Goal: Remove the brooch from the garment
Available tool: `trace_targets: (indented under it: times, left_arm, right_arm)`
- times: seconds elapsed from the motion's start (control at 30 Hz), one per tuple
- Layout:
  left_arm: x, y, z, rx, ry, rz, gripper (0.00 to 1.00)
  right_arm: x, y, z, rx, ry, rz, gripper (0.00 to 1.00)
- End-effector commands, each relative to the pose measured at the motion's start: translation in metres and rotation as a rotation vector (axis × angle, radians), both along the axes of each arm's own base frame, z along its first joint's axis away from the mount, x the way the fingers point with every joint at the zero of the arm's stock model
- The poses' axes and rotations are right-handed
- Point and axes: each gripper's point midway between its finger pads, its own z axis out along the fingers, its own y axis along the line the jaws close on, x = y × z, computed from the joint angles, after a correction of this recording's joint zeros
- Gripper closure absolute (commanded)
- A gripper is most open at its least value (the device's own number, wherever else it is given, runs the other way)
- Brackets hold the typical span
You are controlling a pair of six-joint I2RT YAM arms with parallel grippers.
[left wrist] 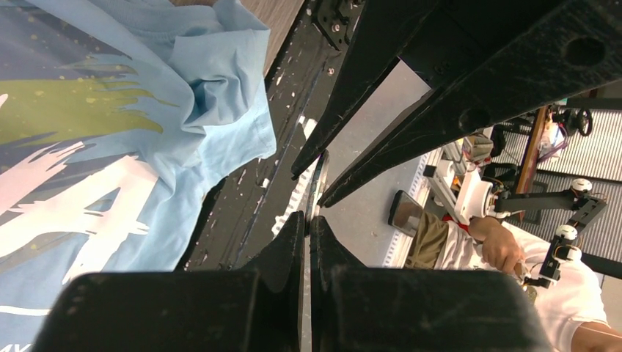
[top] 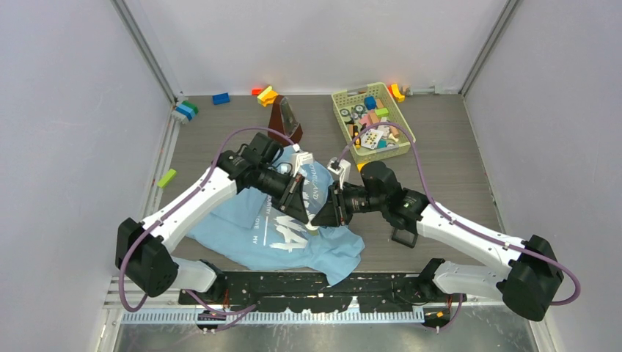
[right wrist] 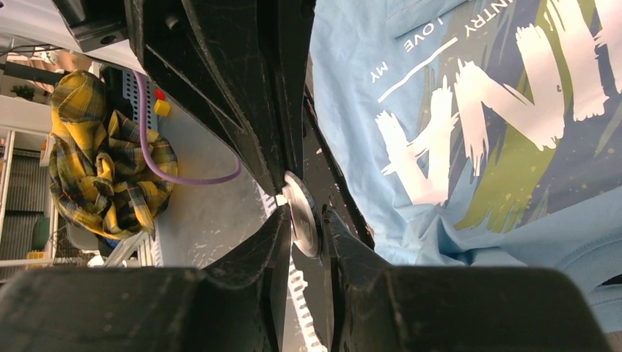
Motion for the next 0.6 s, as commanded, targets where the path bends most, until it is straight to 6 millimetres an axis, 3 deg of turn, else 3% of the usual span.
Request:
trace_targets:
  times: [0.0, 0.2, 0.57]
  left_arm:
    - [0.001, -0.017, 0.042, -0.183, -0.060, -0.025, 1.00]
    - [0.003, -0.025, 0.058, -0.275, -0.070, -0.003, 1.00]
    - [0.022, -0.037, 0.058, -0.296, -0.062, 0.086, 1.00]
  right_arm:
    - [-0.001, 0.013, 0.031, 0.087, -0.072, 0.039, 0.81]
    - [-0.004, 0.017, 0.041, 0.143, -0.082, 0.047, 0.84]
    - [-0.004, 0.021, 0.049, 0.193, -0.063, 0.045, 0.85]
